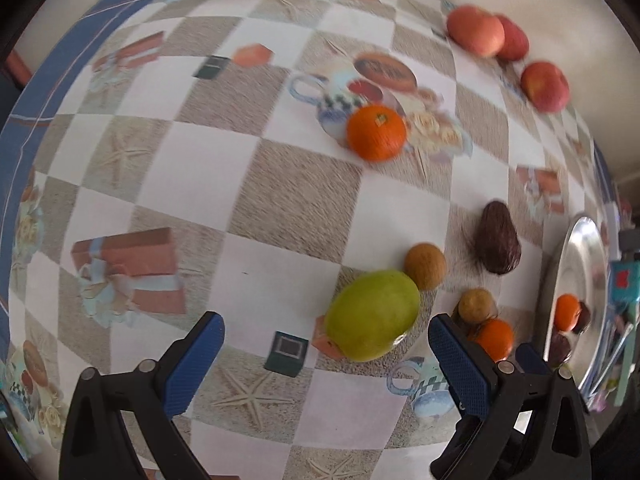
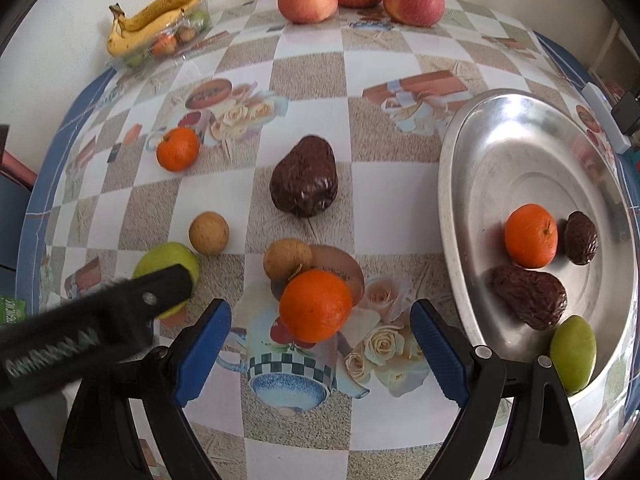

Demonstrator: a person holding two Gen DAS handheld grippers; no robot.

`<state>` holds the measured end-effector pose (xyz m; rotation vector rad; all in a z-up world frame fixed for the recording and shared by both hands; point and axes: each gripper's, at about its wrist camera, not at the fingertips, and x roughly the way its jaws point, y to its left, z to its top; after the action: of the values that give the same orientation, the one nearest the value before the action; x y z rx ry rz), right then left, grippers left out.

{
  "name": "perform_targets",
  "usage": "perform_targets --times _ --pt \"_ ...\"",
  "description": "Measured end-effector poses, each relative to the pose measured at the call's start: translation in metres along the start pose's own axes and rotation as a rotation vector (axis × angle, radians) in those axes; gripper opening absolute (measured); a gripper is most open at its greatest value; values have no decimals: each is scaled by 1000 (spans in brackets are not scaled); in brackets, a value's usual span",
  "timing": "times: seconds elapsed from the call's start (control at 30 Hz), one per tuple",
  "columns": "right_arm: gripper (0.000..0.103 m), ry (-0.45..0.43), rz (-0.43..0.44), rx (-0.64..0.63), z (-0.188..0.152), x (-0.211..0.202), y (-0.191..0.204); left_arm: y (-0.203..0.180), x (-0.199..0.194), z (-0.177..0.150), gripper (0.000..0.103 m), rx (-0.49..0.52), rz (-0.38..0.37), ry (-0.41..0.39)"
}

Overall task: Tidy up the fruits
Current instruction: 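Move the left tool toward the large green pear while the right tool approaches the fruits, then close the left tool around the large green pear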

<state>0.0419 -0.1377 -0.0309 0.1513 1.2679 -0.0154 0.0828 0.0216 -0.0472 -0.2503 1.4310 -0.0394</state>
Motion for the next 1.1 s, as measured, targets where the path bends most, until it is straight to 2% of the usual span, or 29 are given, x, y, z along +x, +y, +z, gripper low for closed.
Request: perform_targets --times 0.1,0.17,0.37,0.47,0.53,0.57,0.77,0.97,1.1 --pt "92 18 -7 -6 0 5 0 -7 5 -1 102 28 19 0" --pt "92 24 -11 -10 1 8 1 -9 6 -1 99 30 6 -2" --pt "92 34 -20 -22 4 14 6 -13 1 4 81 27 -42 -17" --pt "92 33 -27 -26 4 17 9 -21 1 3 68 44 -49 -24" --pt "92 33 -30 -23 5 19 11 -25 1 3 54 57 -53 -23" --pt "92 32 -31 -22 4 20 12 -27 0 2 51 57 -68 -19" --pt "92 31 -46 -25 4 20 9 -31 1 0 50 43 -78 -12" --pt "92 23 -85 -51 7 27 12 -5 -4 4 50 -15 -26 -40" --pt "97 23 -92 -63 7 32 17 3 -2 4 50 -62 -39 -32"
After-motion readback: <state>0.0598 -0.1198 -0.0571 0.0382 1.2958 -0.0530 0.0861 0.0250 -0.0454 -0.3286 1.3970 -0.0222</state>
